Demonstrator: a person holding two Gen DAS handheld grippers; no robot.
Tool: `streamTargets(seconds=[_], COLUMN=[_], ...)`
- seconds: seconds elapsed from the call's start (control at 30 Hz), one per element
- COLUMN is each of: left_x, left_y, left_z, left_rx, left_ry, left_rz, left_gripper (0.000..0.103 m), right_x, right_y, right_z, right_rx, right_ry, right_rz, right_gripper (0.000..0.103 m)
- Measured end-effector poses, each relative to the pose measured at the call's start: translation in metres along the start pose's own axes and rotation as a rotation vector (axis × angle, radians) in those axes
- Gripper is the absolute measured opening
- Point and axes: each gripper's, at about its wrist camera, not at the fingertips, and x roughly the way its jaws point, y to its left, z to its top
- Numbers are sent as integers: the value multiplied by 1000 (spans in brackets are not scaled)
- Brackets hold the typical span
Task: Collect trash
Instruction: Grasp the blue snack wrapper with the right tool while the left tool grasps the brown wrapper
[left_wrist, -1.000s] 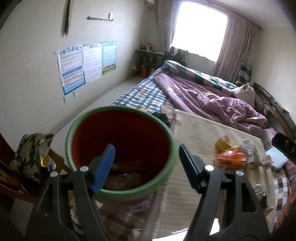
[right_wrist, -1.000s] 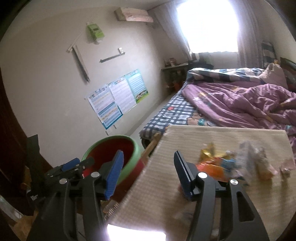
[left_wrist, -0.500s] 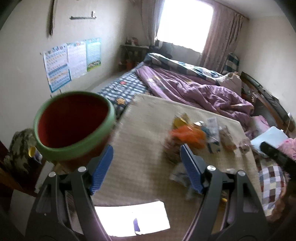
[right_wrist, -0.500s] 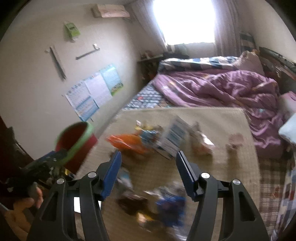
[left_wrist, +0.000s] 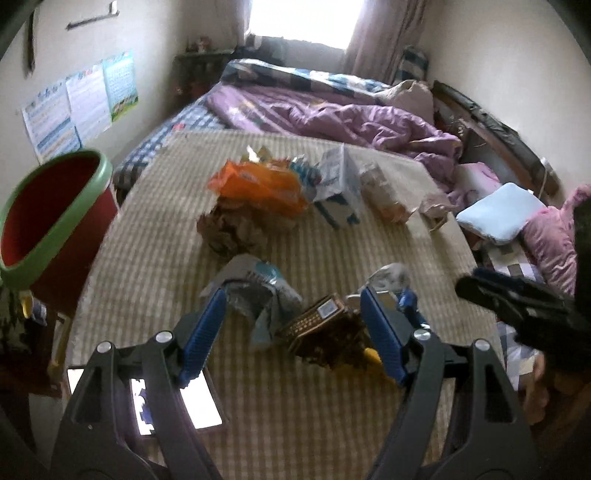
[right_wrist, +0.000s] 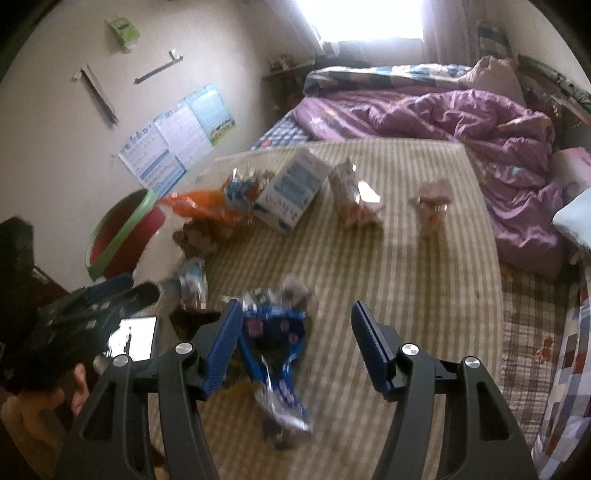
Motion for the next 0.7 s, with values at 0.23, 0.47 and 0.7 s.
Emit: streamTargets(seconds=[0.23, 0.47, 0.7], left_x=[3, 6, 8], left_y=[8, 3, -15], left_z=[2, -1, -1], left_rx=[-48, -41, 28], left_ry=[14, 25, 40], left_rz=[-17, -44, -99], left_gripper=[72, 72, 68], right_x=[15, 29, 8], right_y=[0, 0, -7], right_z=[-22, -30, -8], right_rx=[-29, -29, -9], right_ry=[116, 213, 101], right_rz=[48, 96, 92], right_gripper=[60, 27, 22])
